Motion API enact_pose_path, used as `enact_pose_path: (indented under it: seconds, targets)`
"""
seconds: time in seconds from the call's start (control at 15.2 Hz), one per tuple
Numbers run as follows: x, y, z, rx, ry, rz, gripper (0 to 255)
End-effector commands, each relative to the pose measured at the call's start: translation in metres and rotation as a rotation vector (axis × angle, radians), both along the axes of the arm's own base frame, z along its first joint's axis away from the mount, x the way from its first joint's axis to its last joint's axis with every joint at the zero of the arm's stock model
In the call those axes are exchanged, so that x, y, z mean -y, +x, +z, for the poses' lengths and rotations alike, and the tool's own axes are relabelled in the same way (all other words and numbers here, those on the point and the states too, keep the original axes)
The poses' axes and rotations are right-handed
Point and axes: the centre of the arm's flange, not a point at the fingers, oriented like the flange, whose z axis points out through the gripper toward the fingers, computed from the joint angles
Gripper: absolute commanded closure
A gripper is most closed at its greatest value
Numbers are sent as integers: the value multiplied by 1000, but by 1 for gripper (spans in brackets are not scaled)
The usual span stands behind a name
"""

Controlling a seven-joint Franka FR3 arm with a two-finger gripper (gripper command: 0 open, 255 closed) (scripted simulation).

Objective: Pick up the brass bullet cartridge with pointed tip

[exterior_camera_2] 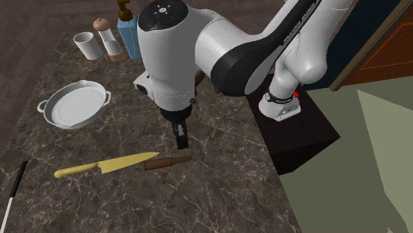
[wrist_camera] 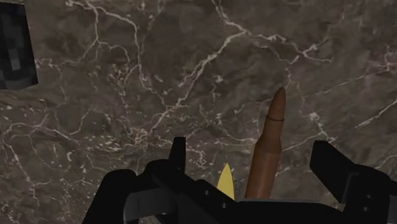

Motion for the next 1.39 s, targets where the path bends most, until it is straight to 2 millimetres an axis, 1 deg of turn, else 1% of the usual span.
enact_pose_path:
  seconds: [0.0, 0.26, 0.33, 0.79, 0.92, 0.99, 1.32]
  targets:
    - [-16, 18, -19, -8, -5, -11, 0]
    - [-44, 52, -53, -25, -16, -29, 0]
    - [-48, 57, -58, -28, -18, -32, 0]
    - [-48, 57, -95, -28, -18, -32, 0]
    - [-48, 57, -98, -28, -18, -32, 0]
    - [-48, 56, -98, -28, -18, -32, 255]
    - [-48, 56, -98, -28, -18, -32, 255]
